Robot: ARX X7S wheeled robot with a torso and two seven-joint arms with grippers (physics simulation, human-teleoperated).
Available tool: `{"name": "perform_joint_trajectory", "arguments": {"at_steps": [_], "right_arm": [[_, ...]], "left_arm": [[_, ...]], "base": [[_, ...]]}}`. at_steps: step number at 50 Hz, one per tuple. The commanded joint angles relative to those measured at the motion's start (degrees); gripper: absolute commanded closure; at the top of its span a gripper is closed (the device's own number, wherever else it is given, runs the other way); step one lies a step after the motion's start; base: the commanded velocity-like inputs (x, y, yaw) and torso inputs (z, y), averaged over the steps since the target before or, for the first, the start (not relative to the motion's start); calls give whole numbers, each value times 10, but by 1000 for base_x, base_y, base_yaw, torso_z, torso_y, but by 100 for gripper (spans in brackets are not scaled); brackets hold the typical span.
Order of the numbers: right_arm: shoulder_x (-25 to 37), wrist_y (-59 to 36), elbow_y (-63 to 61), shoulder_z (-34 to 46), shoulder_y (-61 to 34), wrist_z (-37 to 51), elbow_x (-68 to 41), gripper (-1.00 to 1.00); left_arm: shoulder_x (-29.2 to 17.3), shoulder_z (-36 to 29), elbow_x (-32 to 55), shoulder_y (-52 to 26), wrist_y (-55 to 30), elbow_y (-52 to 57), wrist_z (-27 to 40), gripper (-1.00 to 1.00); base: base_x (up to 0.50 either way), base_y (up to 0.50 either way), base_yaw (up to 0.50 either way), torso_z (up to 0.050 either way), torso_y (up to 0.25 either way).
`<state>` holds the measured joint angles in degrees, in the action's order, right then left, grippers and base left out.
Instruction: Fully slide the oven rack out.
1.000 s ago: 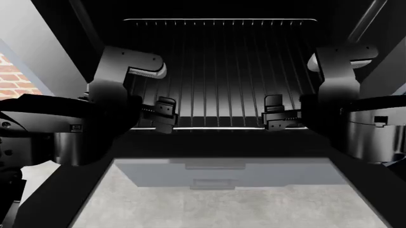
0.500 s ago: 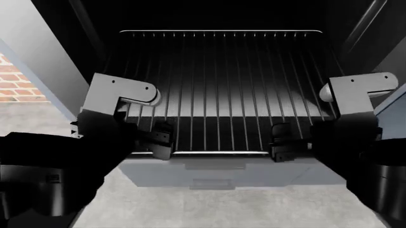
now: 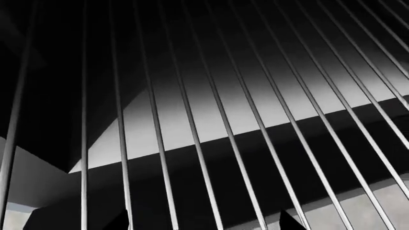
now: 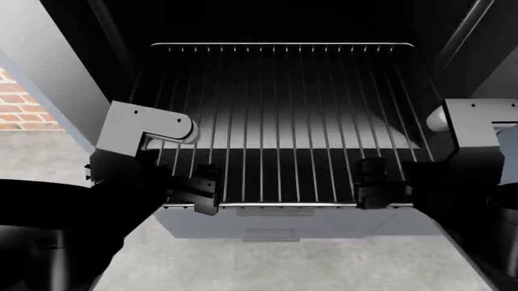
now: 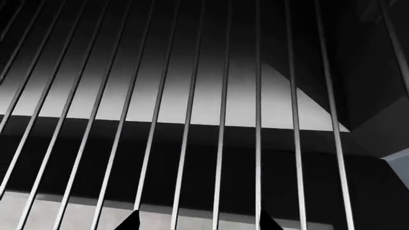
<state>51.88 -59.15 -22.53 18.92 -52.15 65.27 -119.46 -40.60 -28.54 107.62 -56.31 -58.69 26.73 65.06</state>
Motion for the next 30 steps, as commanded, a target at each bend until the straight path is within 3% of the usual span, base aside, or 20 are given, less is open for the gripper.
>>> {"name": "perform_joint_trajectory", "arguments": {"at_steps": [1,30], "right_arm": [[60,-2,31,45,291,10,7,-100],[100,-1,-5,51,360,-6,3,-100]], "left_arm": [[-35,-84,69,222,2,-166,3,-100],[-64,-102,141,263,16,-132,39,-100]], "base": [[25,-5,-13,0,-14],[28,-4,-15,0,-13]]}}
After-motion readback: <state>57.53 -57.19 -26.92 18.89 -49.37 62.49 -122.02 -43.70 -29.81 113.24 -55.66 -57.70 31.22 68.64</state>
